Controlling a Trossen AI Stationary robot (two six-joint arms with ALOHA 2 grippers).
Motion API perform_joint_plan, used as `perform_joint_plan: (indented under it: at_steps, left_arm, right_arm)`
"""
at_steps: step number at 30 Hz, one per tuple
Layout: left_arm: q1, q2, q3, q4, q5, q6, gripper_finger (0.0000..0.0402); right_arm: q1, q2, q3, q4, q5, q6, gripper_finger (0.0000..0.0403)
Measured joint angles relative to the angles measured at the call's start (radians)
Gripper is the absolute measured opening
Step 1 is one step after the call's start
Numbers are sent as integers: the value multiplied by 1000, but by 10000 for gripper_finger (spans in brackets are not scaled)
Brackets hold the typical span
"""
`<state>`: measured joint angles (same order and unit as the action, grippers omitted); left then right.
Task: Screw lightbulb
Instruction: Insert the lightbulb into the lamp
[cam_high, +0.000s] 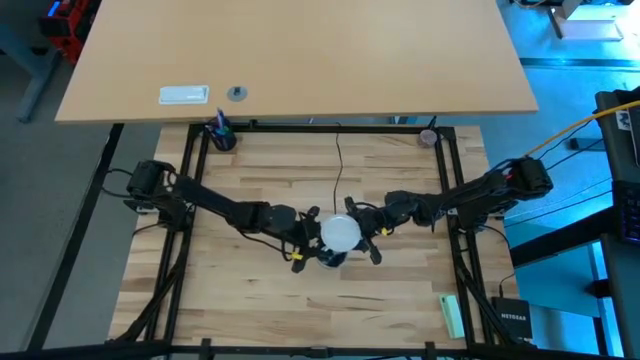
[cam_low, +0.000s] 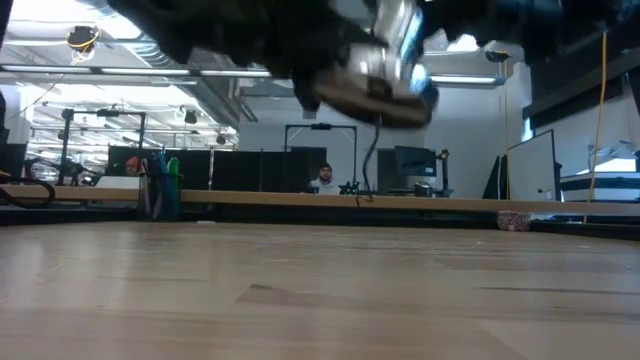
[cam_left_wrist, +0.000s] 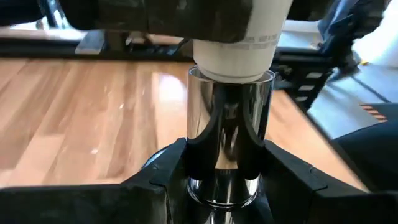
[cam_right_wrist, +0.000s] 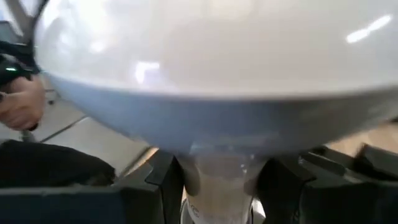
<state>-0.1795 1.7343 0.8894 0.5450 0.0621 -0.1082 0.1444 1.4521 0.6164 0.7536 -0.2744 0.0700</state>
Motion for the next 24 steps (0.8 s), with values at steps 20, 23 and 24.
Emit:
perform_joint_plan:
  at_steps: [20,23,24]
  left_arm:
    - [55,226,1,36,0,-43,212]
    - [55,212,0,-2,-1,-47,247]
    - [55,203,1,-7,-1,-48,254]
  right_arm:
    - [-23,208,-108,194,91,-25,161]
    - [-23,208,-108,199,100,-24,161]
    - [-22,208,-107,206,100,-23,161]
